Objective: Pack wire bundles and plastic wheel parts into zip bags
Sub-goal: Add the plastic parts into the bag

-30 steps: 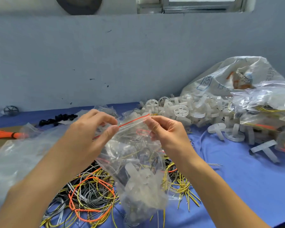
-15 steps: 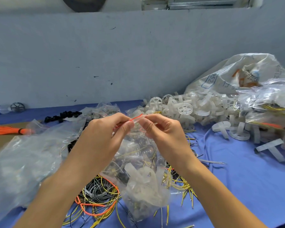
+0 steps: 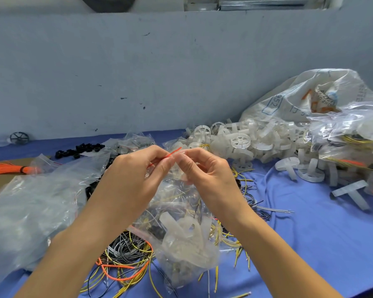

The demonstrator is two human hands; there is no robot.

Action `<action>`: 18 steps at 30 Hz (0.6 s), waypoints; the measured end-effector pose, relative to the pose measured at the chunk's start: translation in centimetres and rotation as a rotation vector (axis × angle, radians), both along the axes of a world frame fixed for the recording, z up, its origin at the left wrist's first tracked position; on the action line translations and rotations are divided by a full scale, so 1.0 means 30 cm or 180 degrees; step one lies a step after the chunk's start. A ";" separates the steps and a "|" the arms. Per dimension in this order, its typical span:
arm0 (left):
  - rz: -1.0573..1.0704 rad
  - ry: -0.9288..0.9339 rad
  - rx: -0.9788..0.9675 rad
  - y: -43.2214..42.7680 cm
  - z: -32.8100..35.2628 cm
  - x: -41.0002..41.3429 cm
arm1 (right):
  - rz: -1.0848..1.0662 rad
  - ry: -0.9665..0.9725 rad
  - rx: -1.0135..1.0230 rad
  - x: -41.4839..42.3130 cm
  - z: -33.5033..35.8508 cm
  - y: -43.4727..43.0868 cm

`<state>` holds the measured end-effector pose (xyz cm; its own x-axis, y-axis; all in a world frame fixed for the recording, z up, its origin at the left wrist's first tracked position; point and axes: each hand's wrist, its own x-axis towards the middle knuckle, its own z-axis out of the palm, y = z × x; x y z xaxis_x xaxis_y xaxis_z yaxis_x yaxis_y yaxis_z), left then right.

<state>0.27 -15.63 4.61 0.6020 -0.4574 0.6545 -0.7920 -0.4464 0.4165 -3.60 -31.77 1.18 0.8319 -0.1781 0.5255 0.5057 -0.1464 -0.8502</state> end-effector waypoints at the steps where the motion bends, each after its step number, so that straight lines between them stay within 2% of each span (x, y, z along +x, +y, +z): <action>1: -0.0009 0.0013 -0.0006 0.000 -0.001 0.000 | -0.0019 0.0012 0.0032 0.001 0.000 0.001; 7: 0.0022 0.0129 0.0141 0.028 0.002 0.036 | -0.0266 0.0084 0.0200 0.008 0.013 -0.021; 13: 0.0002 0.0006 0.0250 0.020 -0.014 0.028 | 0.0240 0.0432 0.0141 0.000 0.019 -0.016; 18: 0.0050 0.0087 0.0356 0.044 -0.014 0.054 | -0.0067 0.0386 0.0350 0.004 0.020 -0.025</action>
